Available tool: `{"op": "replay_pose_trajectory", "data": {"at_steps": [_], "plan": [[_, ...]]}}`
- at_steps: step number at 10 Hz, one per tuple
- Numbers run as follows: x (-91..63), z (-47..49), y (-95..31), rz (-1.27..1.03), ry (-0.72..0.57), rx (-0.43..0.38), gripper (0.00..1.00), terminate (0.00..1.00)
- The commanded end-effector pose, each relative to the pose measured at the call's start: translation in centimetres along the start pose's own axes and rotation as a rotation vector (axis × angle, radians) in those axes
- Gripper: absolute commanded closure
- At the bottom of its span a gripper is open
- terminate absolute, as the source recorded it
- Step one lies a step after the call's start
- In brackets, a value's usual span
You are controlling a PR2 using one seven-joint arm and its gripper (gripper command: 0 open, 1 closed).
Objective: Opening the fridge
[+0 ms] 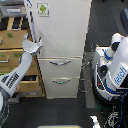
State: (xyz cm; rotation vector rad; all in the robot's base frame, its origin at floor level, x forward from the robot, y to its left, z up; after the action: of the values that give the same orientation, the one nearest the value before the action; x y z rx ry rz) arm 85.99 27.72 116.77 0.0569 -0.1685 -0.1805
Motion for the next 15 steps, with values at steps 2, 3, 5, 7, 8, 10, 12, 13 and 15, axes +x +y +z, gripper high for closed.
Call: {"op": "replay_pose_trajectory", "data": {"at_steps": [2, 3, 5, 7, 8, 10, 12, 13, 15], "plan": [[2.7, -2.5, -1.5, -0.053, 0.068, -0.122, 0.00, 0.00], [2.9, -2.6, -1.5, -0.058, 0.069, -0.122, 0.00, 0.00], [2.8, -2.2, -2.0, -0.087, 0.053, -0.120, 0.00, 0.00], [2.8, -2.0, -1.3, -0.101, 0.045, -0.106, 0.00, 0.00], [2.9, -2.6, -0.8, -0.107, 0.049, -0.097, 0.00, 0.00], [3.7, -5.9, 0.0, -0.127, 0.065, -0.093, 0.00, 0.00], [4.5, -7.3, 0.4, -0.126, 0.075, -0.102, 0.00, 0.00], [5.0, -8.2, 0.4, -0.123, 0.082, -0.115, 0.00, 0.00], [5.9, -9.7, 0.5, -0.126, 0.097, -0.120, 0.00, 0.00]]}}
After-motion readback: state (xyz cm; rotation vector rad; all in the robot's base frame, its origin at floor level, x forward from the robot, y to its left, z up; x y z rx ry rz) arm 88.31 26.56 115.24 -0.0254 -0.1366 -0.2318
